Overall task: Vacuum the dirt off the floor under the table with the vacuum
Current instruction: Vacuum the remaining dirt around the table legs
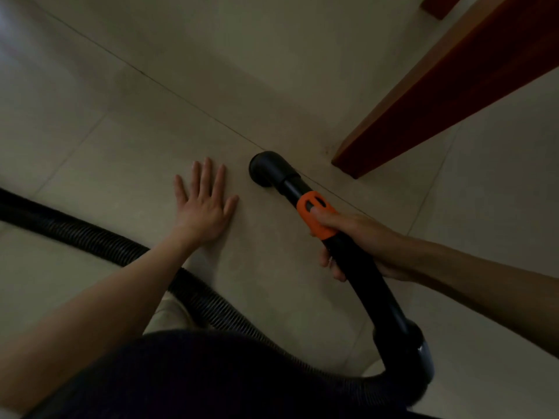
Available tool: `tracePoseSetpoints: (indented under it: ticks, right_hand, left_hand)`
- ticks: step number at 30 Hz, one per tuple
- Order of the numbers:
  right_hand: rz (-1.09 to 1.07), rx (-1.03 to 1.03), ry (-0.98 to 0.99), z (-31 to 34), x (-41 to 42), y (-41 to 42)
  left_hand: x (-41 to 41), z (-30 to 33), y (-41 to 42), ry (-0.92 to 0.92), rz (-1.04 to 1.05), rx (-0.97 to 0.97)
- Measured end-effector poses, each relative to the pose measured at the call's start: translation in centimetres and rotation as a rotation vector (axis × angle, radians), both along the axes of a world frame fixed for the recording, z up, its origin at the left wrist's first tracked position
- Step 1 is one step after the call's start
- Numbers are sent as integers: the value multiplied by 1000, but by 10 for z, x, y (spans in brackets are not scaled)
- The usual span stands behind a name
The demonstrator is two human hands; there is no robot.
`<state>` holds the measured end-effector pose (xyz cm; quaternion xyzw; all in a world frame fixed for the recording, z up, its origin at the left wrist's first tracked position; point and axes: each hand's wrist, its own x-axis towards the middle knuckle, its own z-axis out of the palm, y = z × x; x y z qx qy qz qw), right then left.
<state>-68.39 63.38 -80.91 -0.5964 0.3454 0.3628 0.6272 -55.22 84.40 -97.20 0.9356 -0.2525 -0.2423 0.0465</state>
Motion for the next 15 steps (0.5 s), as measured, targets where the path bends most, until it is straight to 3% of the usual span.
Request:
tracePoseSetpoints:
  ticks: [9, 15]
  right_hand:
    - [-169, -473, -141, -4, -16, 11]
    - [-196, -520, -100, -12, -3, 16]
  left_hand:
    - [-1, 0, -4, -28, 23, 2]
    - [-2, 3, -7, 20, 36, 17]
